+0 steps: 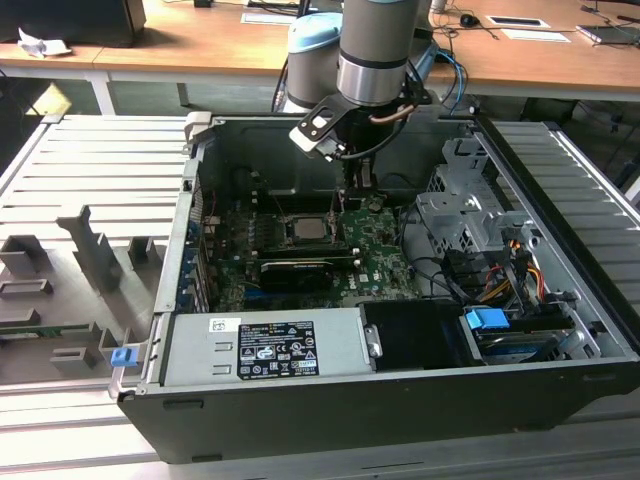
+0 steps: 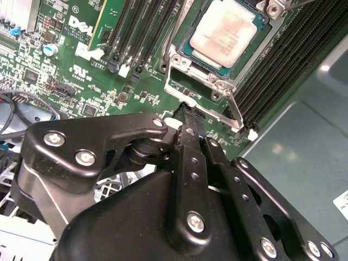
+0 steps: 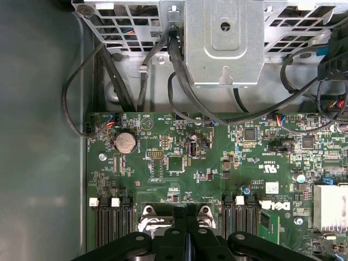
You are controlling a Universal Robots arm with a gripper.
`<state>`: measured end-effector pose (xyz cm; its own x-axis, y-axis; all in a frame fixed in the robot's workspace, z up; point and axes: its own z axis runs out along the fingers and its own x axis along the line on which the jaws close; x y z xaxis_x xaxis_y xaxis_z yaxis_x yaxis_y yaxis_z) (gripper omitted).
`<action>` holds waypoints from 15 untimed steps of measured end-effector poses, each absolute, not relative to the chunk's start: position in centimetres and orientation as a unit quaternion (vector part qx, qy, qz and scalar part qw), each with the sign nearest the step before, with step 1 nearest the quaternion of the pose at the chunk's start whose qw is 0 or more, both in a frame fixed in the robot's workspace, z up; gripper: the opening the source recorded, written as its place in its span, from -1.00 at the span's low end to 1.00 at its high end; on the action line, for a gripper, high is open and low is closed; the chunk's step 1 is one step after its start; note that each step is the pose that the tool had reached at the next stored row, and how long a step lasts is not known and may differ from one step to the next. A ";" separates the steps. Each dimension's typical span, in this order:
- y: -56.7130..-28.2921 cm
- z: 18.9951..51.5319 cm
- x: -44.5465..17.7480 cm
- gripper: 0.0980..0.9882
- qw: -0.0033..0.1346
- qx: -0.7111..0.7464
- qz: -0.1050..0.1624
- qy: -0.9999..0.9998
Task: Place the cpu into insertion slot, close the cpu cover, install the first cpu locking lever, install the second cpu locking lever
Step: 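Close the cpu cover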
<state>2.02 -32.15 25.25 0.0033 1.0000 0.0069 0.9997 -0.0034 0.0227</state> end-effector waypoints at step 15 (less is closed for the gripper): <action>-32.1 25.3 1.6 -0.98 0.006 0.708 0.010 0.706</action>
<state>1.63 -32.15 25.25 0.0034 1.0000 0.0069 0.9997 -0.0036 0.0228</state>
